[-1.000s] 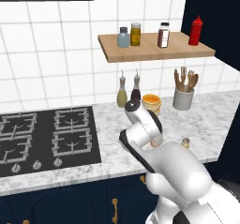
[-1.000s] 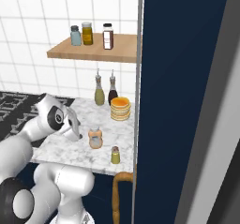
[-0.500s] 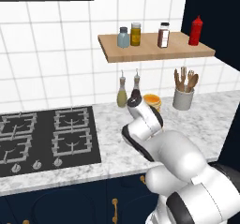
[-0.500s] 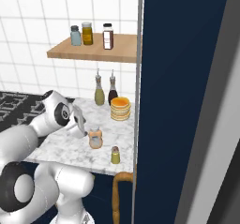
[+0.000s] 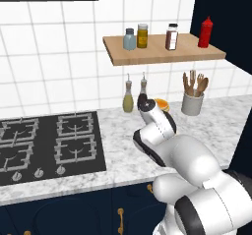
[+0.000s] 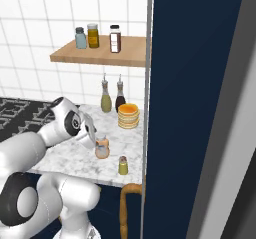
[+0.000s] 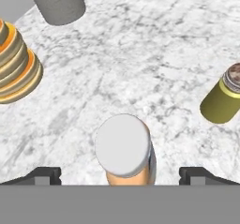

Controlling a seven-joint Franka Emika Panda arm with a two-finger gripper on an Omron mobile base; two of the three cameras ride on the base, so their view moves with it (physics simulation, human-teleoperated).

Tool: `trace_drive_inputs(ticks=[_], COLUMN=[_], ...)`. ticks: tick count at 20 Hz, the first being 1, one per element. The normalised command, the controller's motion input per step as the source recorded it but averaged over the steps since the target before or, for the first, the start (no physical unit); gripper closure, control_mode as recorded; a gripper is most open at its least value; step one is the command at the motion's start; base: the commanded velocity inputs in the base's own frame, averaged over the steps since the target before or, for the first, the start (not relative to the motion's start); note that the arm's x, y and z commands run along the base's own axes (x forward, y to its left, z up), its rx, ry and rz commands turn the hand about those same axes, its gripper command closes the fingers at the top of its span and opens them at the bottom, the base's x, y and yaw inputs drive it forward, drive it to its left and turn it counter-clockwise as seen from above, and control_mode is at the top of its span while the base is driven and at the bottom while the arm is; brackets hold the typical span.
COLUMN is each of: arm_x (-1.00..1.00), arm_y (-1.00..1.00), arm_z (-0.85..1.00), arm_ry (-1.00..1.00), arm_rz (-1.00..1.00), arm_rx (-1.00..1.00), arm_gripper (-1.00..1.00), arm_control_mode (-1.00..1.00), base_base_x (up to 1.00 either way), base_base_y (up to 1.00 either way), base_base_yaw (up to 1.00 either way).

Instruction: Put the shaker and condiment bottle from the counter next to their counterparts in the cabinet.

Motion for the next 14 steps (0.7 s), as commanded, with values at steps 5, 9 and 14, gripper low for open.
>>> trace_drive_inputs(ticks=[5,9,14], arm_x=[0.00,0.00,-0.02], arm_y=[-0.15,-0.14,-0.06], arm_z=[-0.20,-0.21,-0.25], arm_ry=[-0.04,-0.06,-0.05], arm_rz=[0.00,0.00,0.00], arm_rx=[0.00,0.01,0.00], arm_gripper=[-1.00,-1.00,1.00], arm_control_mode=[-1.00,-1.00,-1.00], base_base_x=[0.00,0.00,0.00], base_base_y=[0.00,0.00,0.00], base_base_yaw=[0.00,0.00,0.00])
